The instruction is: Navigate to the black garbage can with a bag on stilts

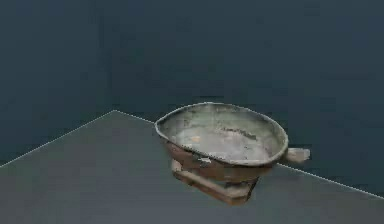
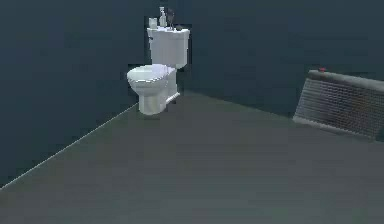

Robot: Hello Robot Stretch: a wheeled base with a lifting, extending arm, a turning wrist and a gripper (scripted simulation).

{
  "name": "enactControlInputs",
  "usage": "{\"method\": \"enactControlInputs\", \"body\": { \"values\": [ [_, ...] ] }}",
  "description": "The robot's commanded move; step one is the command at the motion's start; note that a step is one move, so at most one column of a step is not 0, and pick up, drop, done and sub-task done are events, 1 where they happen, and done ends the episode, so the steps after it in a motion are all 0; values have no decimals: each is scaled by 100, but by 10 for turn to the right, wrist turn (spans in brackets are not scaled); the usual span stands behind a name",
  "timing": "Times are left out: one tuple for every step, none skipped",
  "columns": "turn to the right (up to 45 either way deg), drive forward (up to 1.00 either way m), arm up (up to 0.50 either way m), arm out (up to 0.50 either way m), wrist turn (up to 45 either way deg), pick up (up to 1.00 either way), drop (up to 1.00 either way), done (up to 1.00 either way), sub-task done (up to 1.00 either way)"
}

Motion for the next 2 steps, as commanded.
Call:
{"method": "enactControlInputs", "body": {
  "values": [
    [-450,0,0,0,0,0,0,0,0],
    [-450,0,0,0,0,0,0,0,0]
  ]
}}
